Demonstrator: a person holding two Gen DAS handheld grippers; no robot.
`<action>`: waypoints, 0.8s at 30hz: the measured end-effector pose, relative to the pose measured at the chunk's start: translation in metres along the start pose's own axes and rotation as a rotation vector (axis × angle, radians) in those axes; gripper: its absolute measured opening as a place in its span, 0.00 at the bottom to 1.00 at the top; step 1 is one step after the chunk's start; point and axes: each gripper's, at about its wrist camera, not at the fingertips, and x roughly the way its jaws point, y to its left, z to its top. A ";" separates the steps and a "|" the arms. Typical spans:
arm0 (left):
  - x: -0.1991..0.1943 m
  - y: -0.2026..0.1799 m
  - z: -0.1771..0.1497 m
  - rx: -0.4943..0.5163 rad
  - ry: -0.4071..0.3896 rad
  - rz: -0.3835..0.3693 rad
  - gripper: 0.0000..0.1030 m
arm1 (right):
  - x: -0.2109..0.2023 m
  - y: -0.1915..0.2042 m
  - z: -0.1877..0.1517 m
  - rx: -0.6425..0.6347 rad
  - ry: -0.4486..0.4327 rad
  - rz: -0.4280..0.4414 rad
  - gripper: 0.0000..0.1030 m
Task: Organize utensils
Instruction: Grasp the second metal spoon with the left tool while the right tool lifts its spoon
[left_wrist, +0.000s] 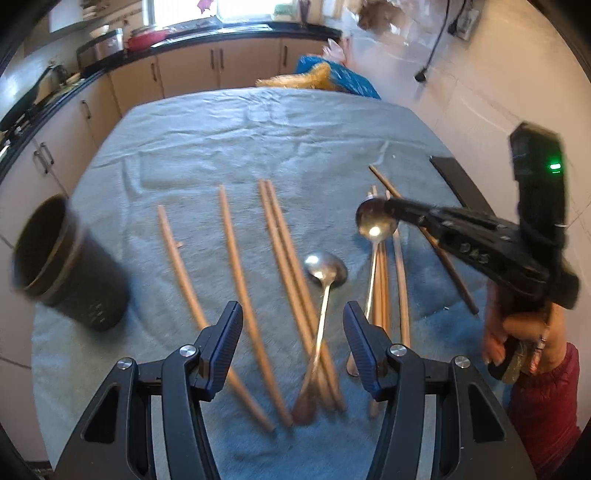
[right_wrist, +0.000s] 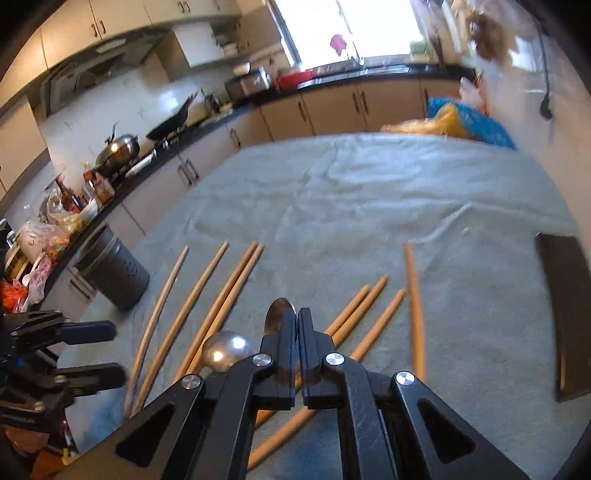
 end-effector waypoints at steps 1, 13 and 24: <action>0.005 -0.003 0.002 0.003 0.005 0.005 0.54 | -0.003 -0.005 0.000 0.020 -0.013 0.004 0.02; 0.051 -0.044 0.016 0.127 0.062 0.112 0.51 | -0.037 -0.039 0.009 0.145 -0.123 -0.008 0.03; 0.072 -0.050 0.026 0.168 0.087 0.155 0.36 | -0.058 -0.051 0.012 0.182 -0.192 -0.040 0.03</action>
